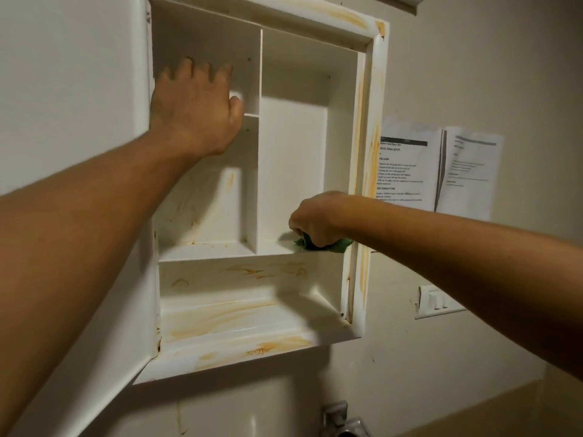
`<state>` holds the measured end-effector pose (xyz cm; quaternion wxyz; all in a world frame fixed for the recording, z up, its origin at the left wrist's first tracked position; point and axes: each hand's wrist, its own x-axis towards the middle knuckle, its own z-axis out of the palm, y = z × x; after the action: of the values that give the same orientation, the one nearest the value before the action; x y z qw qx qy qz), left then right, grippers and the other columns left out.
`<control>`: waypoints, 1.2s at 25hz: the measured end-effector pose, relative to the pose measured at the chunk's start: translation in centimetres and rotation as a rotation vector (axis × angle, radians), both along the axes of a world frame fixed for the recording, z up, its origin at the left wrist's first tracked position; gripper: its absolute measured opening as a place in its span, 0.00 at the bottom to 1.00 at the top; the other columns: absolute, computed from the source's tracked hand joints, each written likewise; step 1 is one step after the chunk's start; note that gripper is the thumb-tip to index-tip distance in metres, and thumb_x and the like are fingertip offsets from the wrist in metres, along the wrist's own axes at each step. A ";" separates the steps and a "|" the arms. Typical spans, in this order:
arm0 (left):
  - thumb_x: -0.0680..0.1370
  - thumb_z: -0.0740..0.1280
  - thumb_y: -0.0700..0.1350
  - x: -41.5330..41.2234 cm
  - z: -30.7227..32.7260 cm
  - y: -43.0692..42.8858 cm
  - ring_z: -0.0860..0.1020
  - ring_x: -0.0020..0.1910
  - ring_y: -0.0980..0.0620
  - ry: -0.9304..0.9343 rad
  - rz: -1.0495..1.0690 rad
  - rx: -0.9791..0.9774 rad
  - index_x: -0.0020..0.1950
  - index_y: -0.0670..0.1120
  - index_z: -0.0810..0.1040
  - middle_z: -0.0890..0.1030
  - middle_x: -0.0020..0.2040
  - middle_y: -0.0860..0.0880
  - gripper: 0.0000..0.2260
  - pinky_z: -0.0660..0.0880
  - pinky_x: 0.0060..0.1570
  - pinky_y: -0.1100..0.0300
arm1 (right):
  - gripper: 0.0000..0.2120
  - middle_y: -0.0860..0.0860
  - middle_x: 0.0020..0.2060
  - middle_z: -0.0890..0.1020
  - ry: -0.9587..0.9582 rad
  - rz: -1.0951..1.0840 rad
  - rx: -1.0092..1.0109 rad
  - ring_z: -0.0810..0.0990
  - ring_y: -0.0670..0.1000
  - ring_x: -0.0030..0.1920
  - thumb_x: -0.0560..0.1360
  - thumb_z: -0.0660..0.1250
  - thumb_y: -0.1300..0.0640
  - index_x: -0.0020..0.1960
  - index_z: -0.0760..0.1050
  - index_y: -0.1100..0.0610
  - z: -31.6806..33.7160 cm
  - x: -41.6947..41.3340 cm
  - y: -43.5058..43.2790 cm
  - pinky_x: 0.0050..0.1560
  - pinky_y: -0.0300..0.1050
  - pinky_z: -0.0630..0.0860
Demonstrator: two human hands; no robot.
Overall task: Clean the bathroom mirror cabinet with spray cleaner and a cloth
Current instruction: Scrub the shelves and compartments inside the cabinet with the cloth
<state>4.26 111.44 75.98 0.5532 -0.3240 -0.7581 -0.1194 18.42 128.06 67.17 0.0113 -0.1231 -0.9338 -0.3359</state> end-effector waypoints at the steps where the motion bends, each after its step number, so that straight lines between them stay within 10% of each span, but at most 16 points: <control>1: 0.79 0.45 0.58 0.0 0.0 0.1 0.69 0.70 0.32 0.001 0.004 0.000 0.79 0.43 0.62 0.71 0.72 0.34 0.32 0.68 0.67 0.35 | 0.06 0.50 0.44 0.79 0.020 0.025 0.042 0.78 0.51 0.41 0.79 0.66 0.60 0.55 0.75 0.54 -0.4 -0.7 0.4 0.38 0.43 0.73; 8: 0.80 0.45 0.56 0.0 -0.3 0.2 0.68 0.71 0.32 0.005 0.027 -0.004 0.80 0.43 0.61 0.71 0.72 0.34 0.32 0.67 0.67 0.37 | 0.10 0.52 0.43 0.81 0.255 0.035 0.196 0.77 0.54 0.39 0.79 0.66 0.60 0.60 0.76 0.55 -3.0 -1.7 2.0 0.40 0.50 0.76; 18: 0.78 0.41 0.59 0.3 -0.4 -0.1 0.65 0.74 0.32 -0.014 0.048 -0.002 0.81 0.45 0.60 0.70 0.74 0.35 0.35 0.59 0.74 0.33 | 0.06 0.50 0.41 0.76 -0.001 -0.016 0.160 0.78 0.53 0.42 0.79 0.66 0.58 0.56 0.75 0.55 -0.3 -1.4 0.7 0.39 0.46 0.76; 30: 0.78 0.41 0.58 0.9 -0.6 -0.1 0.66 0.74 0.34 -0.061 0.065 -0.028 0.80 0.46 0.62 0.71 0.73 0.36 0.34 0.58 0.75 0.33 | 0.13 0.54 0.44 0.81 0.491 0.373 0.508 0.78 0.56 0.45 0.77 0.72 0.55 0.59 0.76 0.56 3.8 0.3 1.0 0.45 0.52 0.75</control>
<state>5.17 111.29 75.39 0.5288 -0.3030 -0.7864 -0.1004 18.75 129.06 70.95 0.3252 -0.0214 -0.7968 -0.5089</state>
